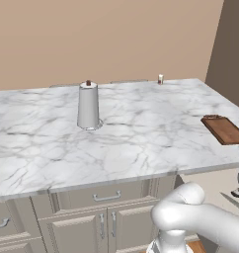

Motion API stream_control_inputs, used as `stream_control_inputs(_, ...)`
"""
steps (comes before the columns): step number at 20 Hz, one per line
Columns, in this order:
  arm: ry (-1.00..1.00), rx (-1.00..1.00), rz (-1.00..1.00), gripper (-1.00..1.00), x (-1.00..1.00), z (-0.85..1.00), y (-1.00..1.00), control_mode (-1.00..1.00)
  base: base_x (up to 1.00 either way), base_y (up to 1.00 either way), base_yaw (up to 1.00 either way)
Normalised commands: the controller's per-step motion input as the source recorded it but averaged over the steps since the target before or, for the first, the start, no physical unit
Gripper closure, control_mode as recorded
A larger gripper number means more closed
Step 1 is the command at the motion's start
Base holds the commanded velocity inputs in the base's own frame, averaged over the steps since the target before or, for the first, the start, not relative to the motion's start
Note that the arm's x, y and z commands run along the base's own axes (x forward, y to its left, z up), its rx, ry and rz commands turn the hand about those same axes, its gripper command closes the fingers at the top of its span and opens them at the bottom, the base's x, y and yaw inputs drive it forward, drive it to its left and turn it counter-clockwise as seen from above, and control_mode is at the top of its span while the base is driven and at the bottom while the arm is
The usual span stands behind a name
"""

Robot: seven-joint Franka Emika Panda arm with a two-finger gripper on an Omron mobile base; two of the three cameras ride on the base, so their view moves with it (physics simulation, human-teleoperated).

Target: Open the drawer on the right and place the cutting tools on the cutting board.

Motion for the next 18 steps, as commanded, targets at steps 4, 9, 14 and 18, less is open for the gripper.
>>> stream_control_inputs(4,-0.08,0.00,0.00,-1.00,0.02,-0.34,0.00,-1.00,0.00,0.00,0.00)
stream_control_inputs(9,-0.02,0.00,0.00,-1.00,0.00,-0.33,-0.03,-1.00,0.00,0.00,0.00)
stream_control_inputs(14,0.00,0.00,0.00,-1.00,0.00,-0.11,-0.10,-1.00,0.00,0.00,0.00)
stream_control_inputs(18,0.00,0.00,0.00,-1.00,0.00,-0.09,-0.24,-1.00,0.00,0.00,0.00)
